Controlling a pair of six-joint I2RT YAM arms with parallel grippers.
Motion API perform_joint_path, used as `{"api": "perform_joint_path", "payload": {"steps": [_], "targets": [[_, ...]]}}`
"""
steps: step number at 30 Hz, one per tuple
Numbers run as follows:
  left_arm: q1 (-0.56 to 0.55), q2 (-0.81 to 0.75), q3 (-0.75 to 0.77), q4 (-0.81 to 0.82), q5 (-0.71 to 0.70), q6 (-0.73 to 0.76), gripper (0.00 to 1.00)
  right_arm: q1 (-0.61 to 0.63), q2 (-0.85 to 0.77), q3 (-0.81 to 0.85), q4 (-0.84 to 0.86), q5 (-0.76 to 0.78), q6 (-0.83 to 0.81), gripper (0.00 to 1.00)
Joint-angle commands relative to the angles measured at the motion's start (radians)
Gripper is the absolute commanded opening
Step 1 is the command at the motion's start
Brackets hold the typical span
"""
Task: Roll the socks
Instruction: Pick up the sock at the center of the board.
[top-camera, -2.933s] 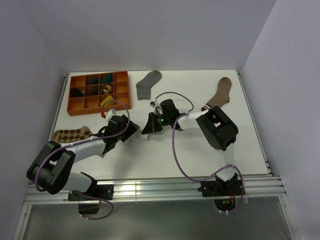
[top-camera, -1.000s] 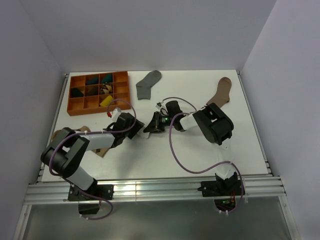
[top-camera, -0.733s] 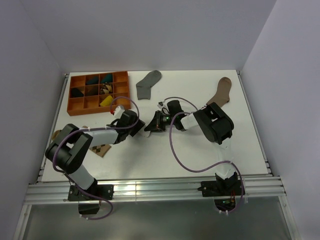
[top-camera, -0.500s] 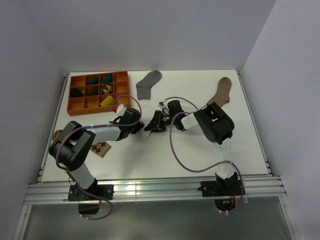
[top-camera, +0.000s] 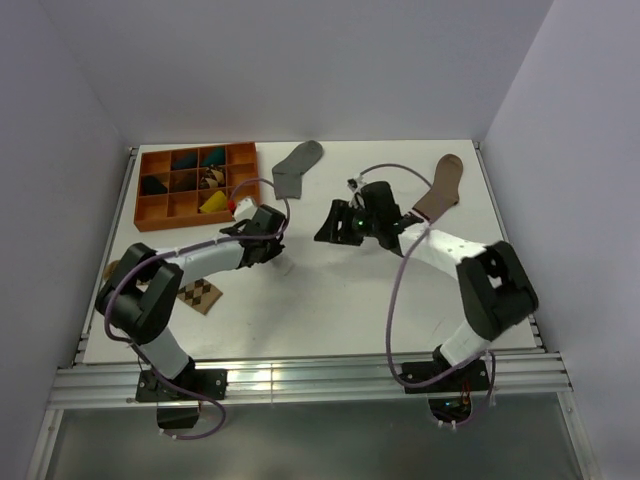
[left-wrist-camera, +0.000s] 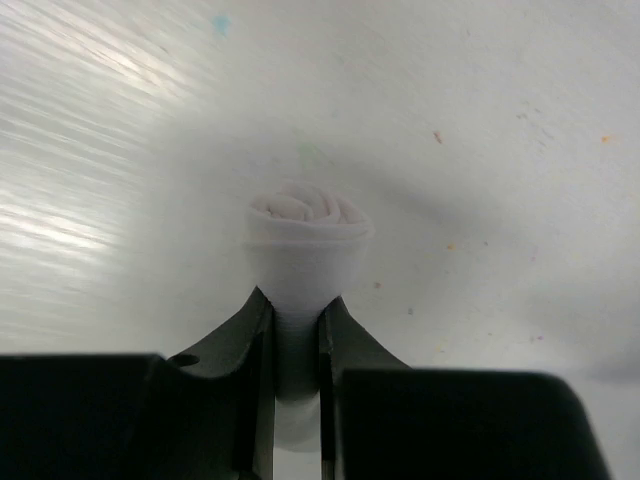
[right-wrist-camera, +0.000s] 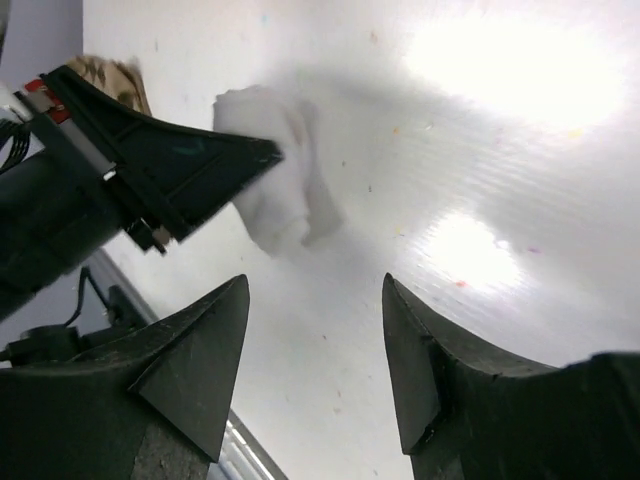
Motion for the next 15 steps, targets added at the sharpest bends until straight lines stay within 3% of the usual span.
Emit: {"api": "perform_joint_path", "payload": {"steps": [1,7,10,15], "targets": [[0.041,-0.088,0.084,-0.161,-0.139,0.123,0.00,-0.022,-0.176,-0.014,-0.163,0.159,-0.123,0.63],[0.186,-0.137,0.186,-0.175,-0.185,0.272,0.00,-0.053,-0.390,-0.021,-0.237,0.176,-0.189,0.64],[0.292,-0.114,0.239,-0.163,-0.173,0.344,0.00,-0.083,-0.440,-0.033,-0.243,0.117,-0.199,0.68],[0.446,-0.030,0.341,-0.129,-0.109,0.417,0.00,-0.110,-0.506,-0.046,-0.231,0.009,-0.220,0.65]]}}
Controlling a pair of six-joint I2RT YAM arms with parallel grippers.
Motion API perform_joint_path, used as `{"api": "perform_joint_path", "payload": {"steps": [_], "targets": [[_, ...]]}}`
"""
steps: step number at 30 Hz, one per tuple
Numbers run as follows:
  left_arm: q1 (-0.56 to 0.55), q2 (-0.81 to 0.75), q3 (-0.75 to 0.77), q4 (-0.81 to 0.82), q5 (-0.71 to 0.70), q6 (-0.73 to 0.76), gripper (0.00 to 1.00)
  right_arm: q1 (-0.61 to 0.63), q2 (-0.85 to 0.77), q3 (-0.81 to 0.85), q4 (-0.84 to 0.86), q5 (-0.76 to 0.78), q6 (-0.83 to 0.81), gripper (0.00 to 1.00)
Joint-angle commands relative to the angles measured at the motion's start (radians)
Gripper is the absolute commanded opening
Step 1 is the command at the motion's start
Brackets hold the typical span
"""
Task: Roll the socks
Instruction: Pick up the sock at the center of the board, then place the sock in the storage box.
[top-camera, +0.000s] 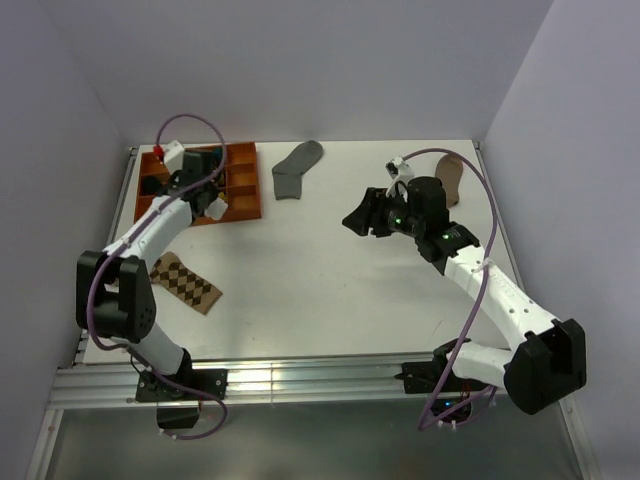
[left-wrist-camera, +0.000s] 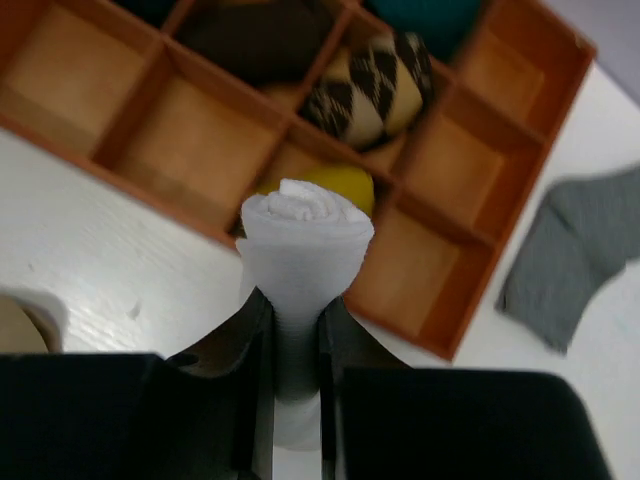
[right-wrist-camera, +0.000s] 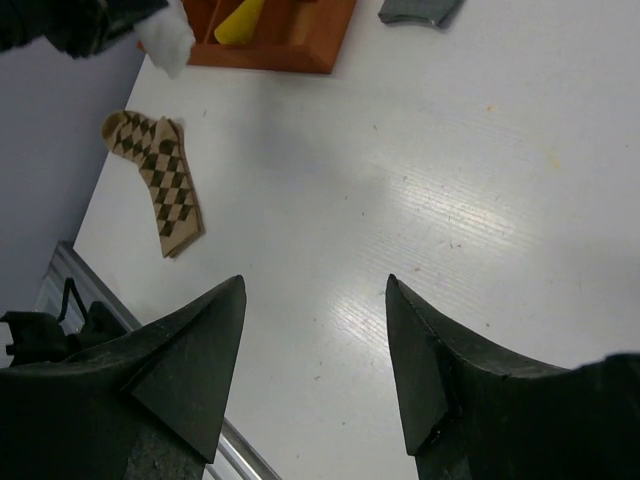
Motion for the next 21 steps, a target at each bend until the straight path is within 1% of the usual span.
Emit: {"api": "perform_joint_path", "payload": {"steps": [1,2,4,8,11,12,13,16,18,21], "targets": [[0.108,0.059,0.103,0.024,0.036,0.099,0.00,-0.013,-0.038,-0.011,-0.026,-0.076,-0.047,0.65],[0.130,0.071,0.120,0.030,0.074,0.103,0.00,-0.013,-0.043,-0.011,-0.032,-0.079,-0.066,0.64],[0.185,0.117,0.175,0.033,0.105,0.110,0.00,-0.013,-0.056,-0.014,-0.029,-0.072,-0.075,0.64],[0.237,0.192,0.245,0.036,0.148,0.142,0.00,-0.013,-0.058,-0.011,-0.034,-0.058,-0.098,0.64],[0.308,0.214,0.251,0.073,0.226,0.163,0.00,-0.015,-0.046,-0.008,-0.038,-0.050,-0.109,0.64],[0.323,0.221,0.248,0.077,0.292,0.162,0.00,-0.016,-0.043,-0.009,-0.037,-0.050,-0.107,0.64],[0.358,0.226,0.242,0.082,0.313,0.153,0.00,-0.016,-0.035,-0.009,-0.034,-0.050,-0.106,0.64],[0.415,0.228,0.216,0.114,0.395,0.162,0.00,-0.019,-0.020,-0.011,-0.028,-0.063,-0.101,0.64],[0.446,0.234,0.211,0.122,0.424,0.183,0.00,-0.021,-0.012,-0.009,-0.023,-0.072,-0.100,0.64],[0.477,0.263,0.220,0.126,0.516,0.202,0.00,-0.021,-0.003,-0.006,-0.015,-0.084,-0.097,0.64]]}}
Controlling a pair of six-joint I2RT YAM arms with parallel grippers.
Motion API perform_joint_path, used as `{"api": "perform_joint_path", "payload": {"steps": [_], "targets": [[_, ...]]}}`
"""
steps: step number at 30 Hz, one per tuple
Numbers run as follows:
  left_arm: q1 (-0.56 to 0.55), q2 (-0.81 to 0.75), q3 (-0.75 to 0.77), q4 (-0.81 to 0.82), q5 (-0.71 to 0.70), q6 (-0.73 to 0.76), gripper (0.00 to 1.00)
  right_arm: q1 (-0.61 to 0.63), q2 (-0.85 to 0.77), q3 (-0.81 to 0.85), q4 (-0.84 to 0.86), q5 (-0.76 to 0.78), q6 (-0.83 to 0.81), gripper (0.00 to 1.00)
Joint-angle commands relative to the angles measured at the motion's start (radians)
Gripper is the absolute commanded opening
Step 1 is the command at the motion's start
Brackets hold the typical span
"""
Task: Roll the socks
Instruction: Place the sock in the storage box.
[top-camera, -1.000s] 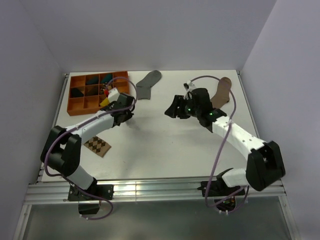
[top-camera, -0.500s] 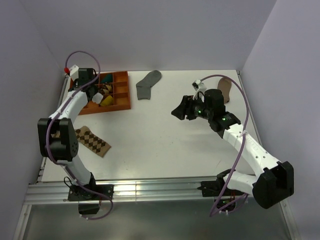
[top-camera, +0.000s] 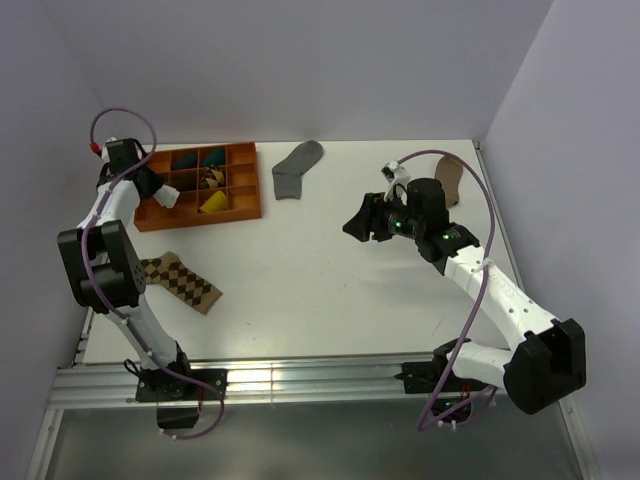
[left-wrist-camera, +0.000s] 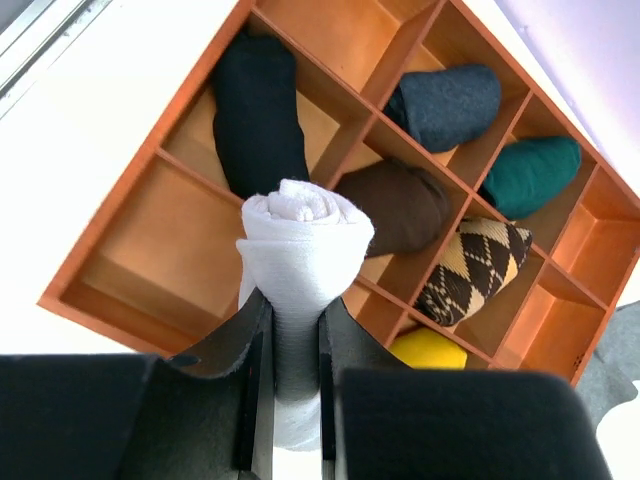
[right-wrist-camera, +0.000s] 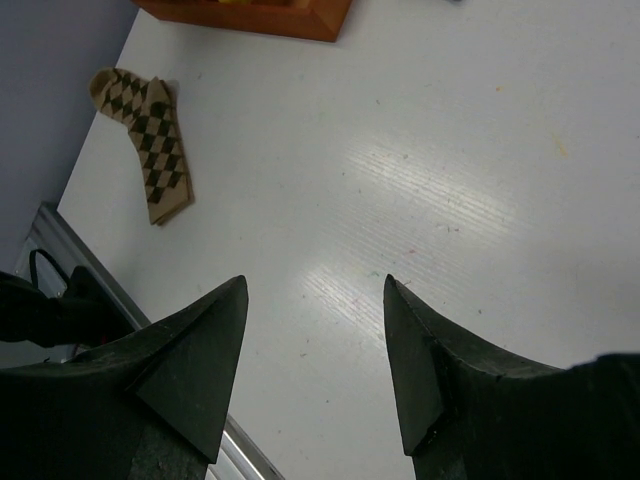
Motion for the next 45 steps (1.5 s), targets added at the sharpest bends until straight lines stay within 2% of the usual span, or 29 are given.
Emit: {"api": "perform_joint_path", "payload": {"steps": [1,9,21,32,38,45], "targets": [[0.043,0.028,0.014,0.055,0.149,0.052,0.00,-0.009,0.015,0.003,0.027,-0.023,-0.015,0.64],[0.103,0.074,-0.007,0.091,0.250,0.049,0.00,-0.009,0.038,0.012,0.026,-0.037,-0.018,0.63],[0.164,0.104,-0.050,0.077,0.261,0.032,0.00,-0.011,0.062,0.013,0.042,-0.062,-0.016,0.63],[0.181,0.132,-0.046,0.071,0.166,0.058,0.00,-0.011,0.061,-0.005,0.050,-0.062,-0.024,0.63],[0.181,0.106,-0.093,0.138,0.098,-0.014,0.00,-0.012,0.062,-0.007,0.052,-0.062,-0.027,0.63],[0.175,0.126,-0.105,0.143,0.097,-0.054,0.00,-0.011,0.068,-0.005,0.050,-0.057,-0.029,0.63]]}}
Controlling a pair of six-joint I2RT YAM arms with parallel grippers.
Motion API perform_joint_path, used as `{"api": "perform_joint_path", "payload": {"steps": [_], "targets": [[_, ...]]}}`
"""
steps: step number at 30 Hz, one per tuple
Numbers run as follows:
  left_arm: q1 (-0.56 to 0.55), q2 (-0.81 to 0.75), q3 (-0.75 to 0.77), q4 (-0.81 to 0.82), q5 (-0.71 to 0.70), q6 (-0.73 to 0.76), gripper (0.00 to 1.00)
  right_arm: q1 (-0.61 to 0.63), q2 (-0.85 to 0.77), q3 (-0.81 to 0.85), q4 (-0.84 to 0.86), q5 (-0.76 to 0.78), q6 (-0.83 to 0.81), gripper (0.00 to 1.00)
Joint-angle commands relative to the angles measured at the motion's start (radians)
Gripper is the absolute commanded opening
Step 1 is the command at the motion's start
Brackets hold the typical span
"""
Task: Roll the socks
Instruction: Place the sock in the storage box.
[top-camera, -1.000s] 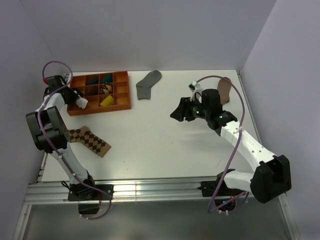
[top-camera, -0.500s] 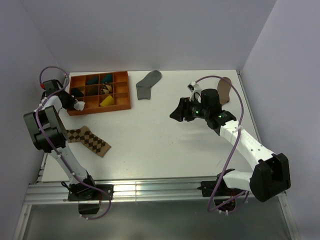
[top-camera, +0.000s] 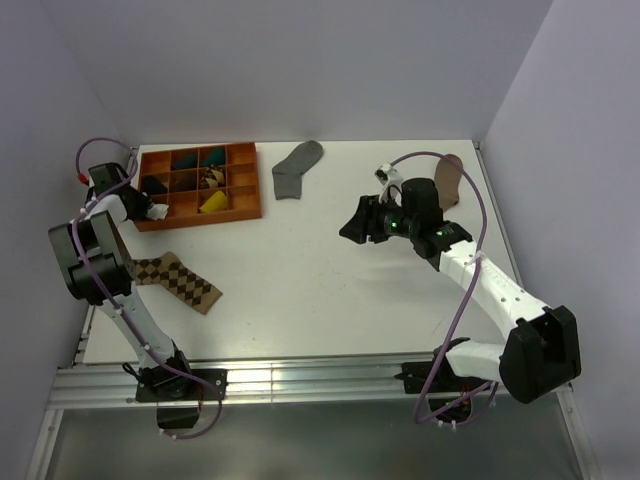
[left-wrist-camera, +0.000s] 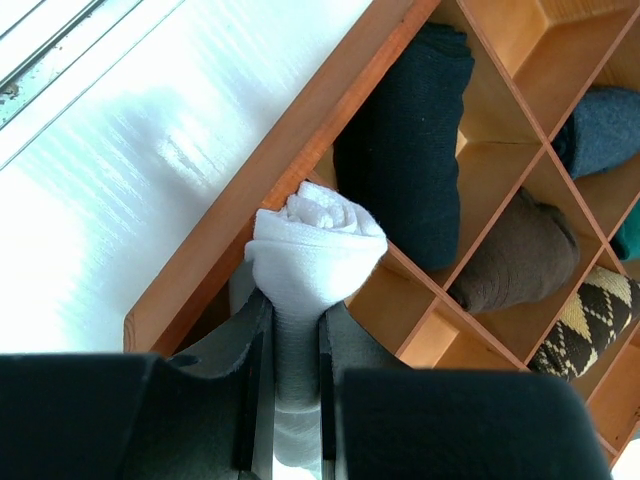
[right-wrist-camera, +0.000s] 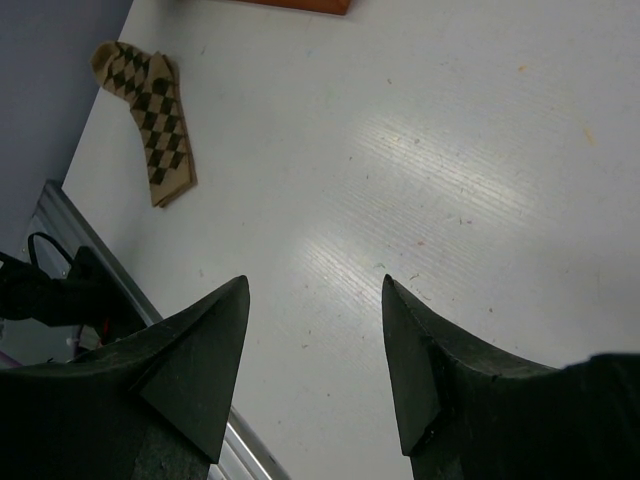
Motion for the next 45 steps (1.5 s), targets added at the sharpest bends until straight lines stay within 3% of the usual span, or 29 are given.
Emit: {"api": "perform_joint_path", "payload": {"steps": [1,23,29,33,45], "targets": [[0.002,0.007,-0.017,0.019,-0.099,-0.013,0.00,-0.010,0.003,0.000,0.032,-0.002,-0.022,0.63],[-0.084,0.153,0.129,-0.219,-0.227,0.065,0.00,-0.010,0.008,-0.020,0.054,0.000,-0.027,0.62],[-0.090,0.190,0.175,-0.276,-0.234,0.077,0.18,-0.010,0.009,-0.026,0.058,-0.005,-0.027,0.62],[-0.093,0.148,0.175,-0.292,-0.242,0.067,0.39,-0.010,0.009,-0.027,0.057,-0.008,-0.028,0.62],[-0.091,0.035,0.258,-0.369,-0.251,0.016,0.46,-0.010,0.005,-0.034,0.060,-0.022,-0.030,0.63]]}}
